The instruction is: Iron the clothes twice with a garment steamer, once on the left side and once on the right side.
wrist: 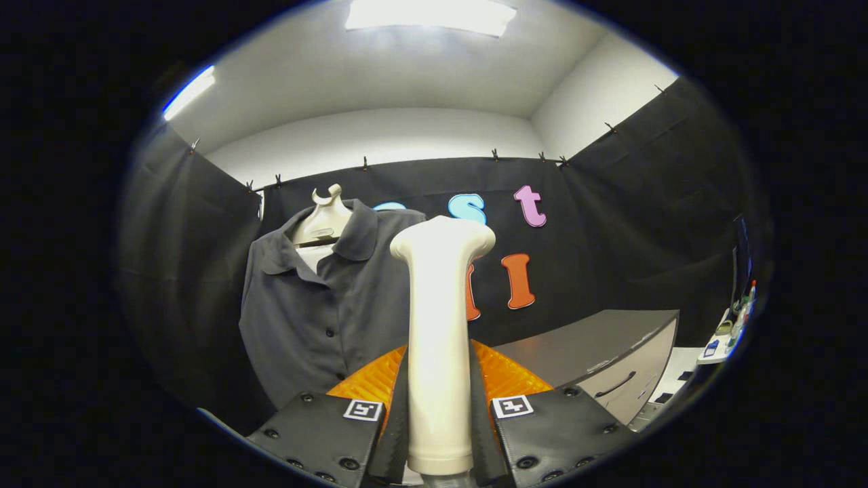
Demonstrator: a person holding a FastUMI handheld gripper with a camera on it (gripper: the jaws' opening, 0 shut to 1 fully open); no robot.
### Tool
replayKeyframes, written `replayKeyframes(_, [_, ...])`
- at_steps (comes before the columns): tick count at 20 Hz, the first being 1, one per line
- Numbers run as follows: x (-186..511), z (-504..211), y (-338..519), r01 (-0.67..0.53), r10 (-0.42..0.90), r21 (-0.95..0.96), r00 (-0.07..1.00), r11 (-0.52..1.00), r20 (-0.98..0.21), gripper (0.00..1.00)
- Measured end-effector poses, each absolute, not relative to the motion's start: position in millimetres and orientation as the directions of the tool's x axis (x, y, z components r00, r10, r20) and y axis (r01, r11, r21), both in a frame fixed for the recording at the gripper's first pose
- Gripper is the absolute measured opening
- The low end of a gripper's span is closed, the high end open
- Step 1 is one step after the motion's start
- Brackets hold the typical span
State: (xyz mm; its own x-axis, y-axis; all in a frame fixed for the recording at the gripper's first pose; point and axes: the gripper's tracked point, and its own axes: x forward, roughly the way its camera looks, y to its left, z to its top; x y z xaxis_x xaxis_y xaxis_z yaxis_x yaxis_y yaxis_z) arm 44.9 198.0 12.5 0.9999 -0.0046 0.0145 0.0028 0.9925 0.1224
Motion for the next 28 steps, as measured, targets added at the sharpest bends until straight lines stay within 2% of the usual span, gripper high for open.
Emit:
replayKeyframes(10, [81,-12,268,-0.107,0.107,0.102,0.994,0.989,0.002,0.45])
replayKeyframes(21, [129,-38,286,-0.063,0.065,0.068,0.998,0.996,-0.026,0.45])
replayKeyframes(28, [133,-59,284,-0.037,0.039,0.052,0.998,0.998,-0.053,0.45])
